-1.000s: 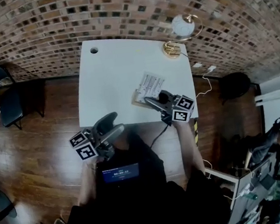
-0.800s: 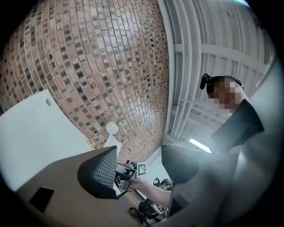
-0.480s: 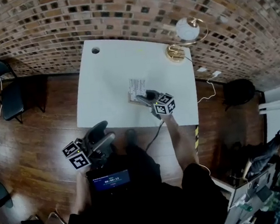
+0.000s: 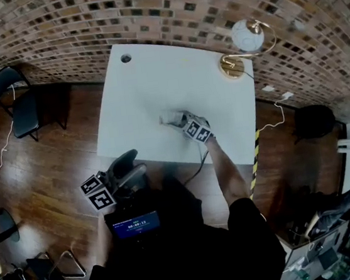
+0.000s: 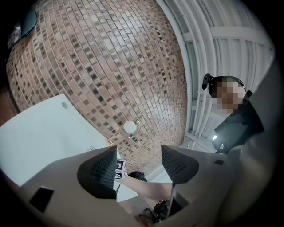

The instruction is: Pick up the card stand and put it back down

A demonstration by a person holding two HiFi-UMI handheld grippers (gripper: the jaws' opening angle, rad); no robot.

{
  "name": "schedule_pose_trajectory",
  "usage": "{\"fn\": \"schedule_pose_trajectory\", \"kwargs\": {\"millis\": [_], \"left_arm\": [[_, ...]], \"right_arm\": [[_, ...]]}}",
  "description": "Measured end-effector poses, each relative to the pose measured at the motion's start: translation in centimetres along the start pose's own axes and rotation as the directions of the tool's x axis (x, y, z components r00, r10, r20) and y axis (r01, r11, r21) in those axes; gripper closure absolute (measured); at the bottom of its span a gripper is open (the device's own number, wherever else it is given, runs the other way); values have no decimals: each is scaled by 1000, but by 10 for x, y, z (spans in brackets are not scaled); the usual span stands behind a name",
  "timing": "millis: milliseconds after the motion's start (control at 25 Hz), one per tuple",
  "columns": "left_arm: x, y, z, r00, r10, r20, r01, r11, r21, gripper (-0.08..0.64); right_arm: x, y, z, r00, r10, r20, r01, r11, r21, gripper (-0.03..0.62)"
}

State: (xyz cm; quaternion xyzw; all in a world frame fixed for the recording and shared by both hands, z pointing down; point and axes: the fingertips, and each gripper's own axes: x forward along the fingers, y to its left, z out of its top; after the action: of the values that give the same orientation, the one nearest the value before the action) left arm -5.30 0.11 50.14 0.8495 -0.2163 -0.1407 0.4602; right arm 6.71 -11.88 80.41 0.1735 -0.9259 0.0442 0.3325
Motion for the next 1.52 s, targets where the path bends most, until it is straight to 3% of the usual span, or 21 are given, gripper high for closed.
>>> {"fn": "schedule_pose_trajectory", "kwargs": {"millis": [240,400,640,960,1160,1240,1320,1520], "left_arm": [[16,-2,-8,1000,25,-5,-25,1000,3,262],[20,-3,-12,999,46,4,-47,999,3,262],[23,-3,-20,998,70,-4,-70,998,-1,262],[13,-10,-32,998,59,-25,-60,998,-6,262],[-7,-20,-36,999,-1,-46,2,1000,12,262],[-19,-28,-34,997,-47,-55,48,998,26,262],[-37,-36,-35,994,-96,-61,98,995,30,262],[-101,-48,-44,977,-202,-68,201,979,-13,262]], "right_arm": [[1,-1,-7,999,40,-3,-40,999,-29,434],[-5,-5,-10,1000,14,8,-14,1000,-17,325],[-24,-1,-14,1000,-4,23,3,999,40,298],[-42,2,-22,996,-89,-1,89,990,109,298],[-66,-1,-23,976,-217,25,205,951,233,299],[-86,9,-15,960,-278,31,259,925,279,302],[-116,29,8,928,-357,102,296,878,376,325],[-187,151,88,782,-514,352,215,753,622,433]]}}
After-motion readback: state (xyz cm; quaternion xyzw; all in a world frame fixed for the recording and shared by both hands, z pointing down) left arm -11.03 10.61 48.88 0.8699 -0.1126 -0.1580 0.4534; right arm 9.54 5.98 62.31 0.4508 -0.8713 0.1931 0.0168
